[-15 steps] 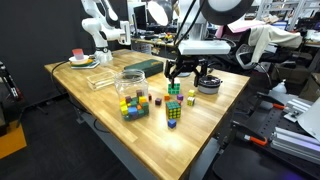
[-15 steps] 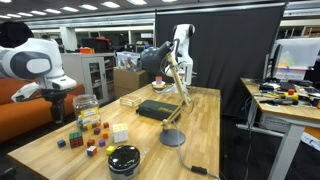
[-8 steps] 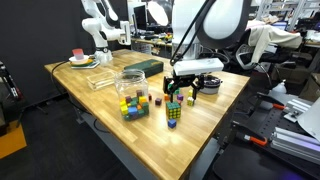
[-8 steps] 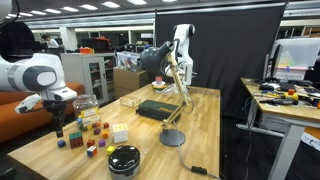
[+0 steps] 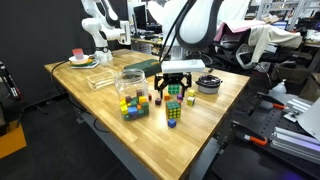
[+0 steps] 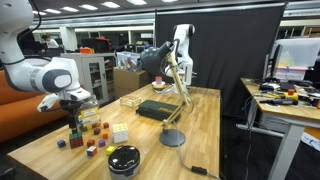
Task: Pick up the six face cube and put it on top of the larger six face cube
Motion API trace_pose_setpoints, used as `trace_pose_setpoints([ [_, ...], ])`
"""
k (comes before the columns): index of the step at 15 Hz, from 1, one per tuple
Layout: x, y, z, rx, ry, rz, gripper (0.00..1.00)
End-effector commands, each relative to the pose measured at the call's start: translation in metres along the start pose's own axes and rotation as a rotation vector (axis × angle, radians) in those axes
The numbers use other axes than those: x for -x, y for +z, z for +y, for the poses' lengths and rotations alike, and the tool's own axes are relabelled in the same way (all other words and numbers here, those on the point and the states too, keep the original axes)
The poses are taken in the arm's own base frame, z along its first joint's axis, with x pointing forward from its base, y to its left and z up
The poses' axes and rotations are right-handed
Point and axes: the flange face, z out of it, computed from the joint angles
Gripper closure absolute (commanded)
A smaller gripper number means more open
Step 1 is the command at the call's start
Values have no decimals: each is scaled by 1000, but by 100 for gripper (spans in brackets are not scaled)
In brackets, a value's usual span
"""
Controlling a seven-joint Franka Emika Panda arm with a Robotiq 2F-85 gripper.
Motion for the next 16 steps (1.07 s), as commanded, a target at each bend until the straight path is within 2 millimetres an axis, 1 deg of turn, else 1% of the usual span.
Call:
trace_pose_setpoints([
  [1,-8,9,-2,-4,3,-23,0],
  [9,-18,25,-7,2,-5,-53,0],
  [16,-15,42,-4,20,-23,-86,0],
])
